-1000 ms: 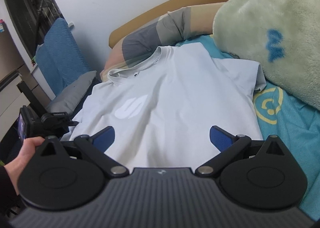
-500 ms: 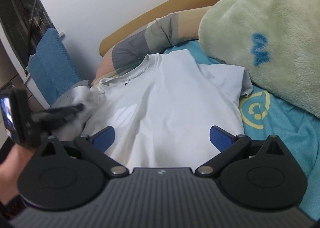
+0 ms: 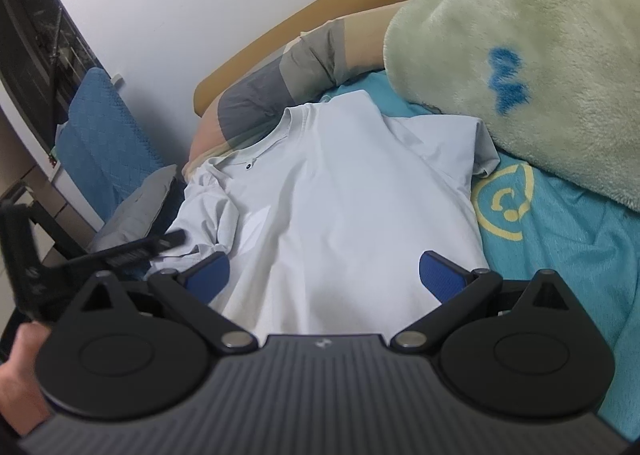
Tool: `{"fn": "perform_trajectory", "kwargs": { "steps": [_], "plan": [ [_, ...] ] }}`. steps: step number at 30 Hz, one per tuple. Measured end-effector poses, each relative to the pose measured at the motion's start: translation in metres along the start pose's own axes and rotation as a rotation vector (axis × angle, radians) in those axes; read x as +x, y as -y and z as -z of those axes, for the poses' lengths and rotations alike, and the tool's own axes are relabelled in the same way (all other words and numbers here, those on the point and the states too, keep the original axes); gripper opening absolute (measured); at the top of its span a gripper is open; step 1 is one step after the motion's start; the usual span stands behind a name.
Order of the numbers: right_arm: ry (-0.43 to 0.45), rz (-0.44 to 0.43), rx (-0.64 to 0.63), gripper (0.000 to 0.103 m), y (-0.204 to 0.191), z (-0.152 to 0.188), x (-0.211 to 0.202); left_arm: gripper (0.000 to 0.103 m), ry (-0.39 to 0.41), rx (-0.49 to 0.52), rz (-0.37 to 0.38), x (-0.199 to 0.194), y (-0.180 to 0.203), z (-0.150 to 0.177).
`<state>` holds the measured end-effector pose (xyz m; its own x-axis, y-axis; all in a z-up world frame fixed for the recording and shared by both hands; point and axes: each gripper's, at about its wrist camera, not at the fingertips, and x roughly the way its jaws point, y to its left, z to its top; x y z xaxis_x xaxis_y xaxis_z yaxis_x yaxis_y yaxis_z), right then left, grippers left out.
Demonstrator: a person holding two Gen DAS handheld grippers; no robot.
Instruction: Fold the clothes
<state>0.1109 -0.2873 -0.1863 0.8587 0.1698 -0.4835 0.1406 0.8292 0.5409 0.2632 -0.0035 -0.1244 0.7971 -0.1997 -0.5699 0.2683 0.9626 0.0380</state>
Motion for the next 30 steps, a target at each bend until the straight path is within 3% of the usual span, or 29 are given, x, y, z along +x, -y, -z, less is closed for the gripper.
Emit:
{"fn": "perform_trajectory", "kwargs": {
  "steps": [5,10,11,13,14,19,24,30],
  "plan": [
    [-0.014,-0.003,0.006,0.103,0.001,0.001,0.003,0.066,-0.046,-0.253,-0.056,0.016,-0.060,-0.002],
    [-0.026,-0.006,-0.005,0.103,0.000,0.004,0.006,0.059,-0.062,-0.393,0.011,0.035,-0.088,0.005],
    [-0.028,-0.006,-0.010,0.103,-0.001,0.005,0.007,0.055,-0.065,-0.395,0.023,0.037,-0.087,0.004],
    [-0.031,-0.007,-0.025,0.103,-0.002,0.006,0.009,0.016,-0.083,-0.388,0.033,0.042,-0.082,0.001],
    [-0.026,-0.011,-0.044,0.103,-0.004,0.007,0.009,0.007,-0.092,-0.384,0.039,0.045,-0.080,-0.001],
    [0.000,-0.035,-0.138,0.103,-0.015,0.014,0.010,0.004,-0.043,-0.525,0.055,0.032,-0.122,-0.014],
    [0.012,-0.052,-0.230,0.103,-0.028,0.023,0.010,0.003,0.038,-0.543,-0.078,0.016,-0.198,-0.059],
    [-0.021,-0.001,-0.286,0.103,-0.033,0.032,0.024,0.003,0.085,-0.489,-0.354,0.029,-0.273,-0.100]
  ]
}}
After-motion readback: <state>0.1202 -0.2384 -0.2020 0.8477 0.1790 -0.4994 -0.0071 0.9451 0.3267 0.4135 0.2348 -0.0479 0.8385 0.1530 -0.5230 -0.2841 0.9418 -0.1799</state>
